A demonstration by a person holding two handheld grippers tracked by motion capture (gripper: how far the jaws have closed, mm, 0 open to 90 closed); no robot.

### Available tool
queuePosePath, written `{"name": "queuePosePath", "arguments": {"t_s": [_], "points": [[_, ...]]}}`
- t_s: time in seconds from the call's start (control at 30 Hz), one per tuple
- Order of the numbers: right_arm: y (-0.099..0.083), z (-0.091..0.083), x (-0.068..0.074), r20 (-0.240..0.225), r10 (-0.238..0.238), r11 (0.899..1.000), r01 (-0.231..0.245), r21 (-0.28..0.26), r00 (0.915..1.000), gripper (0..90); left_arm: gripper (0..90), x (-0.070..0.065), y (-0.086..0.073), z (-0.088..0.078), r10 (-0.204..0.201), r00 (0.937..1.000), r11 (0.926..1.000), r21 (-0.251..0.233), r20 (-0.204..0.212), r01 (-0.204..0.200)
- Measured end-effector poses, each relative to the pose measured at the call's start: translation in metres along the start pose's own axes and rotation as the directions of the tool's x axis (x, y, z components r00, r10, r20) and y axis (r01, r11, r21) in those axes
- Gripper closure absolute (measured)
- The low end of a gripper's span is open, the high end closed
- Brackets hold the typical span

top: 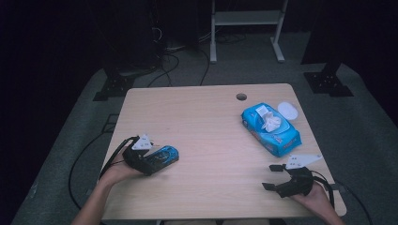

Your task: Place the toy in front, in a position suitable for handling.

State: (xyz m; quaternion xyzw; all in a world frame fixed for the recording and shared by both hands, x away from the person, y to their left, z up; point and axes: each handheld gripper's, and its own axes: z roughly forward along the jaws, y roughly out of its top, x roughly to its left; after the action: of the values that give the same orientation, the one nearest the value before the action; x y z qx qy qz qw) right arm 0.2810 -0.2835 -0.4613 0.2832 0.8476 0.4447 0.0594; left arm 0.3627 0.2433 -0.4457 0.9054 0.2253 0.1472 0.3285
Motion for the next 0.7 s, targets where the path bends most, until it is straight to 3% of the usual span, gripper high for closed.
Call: {"name": "queuePosePath", "arguments": {"t_s": [0.33,0.7], "points": [[0.001,0.0,0.001,-0.004,-0.008,1.0,0.008,-0.005,1.0,20.4,10.8,0.002,0.0,0.016,-0.02,0.9978,0.9974,0.07,0.063,0.015],[0.002,-0.002,0.001,-0.003,-0.017,1.0,0.017,-0.016,0.9999,20.4,14.3,0.004,0.0,0.024,-0.04,0.9962,0.9914,0.127,0.077,0.03]]}}
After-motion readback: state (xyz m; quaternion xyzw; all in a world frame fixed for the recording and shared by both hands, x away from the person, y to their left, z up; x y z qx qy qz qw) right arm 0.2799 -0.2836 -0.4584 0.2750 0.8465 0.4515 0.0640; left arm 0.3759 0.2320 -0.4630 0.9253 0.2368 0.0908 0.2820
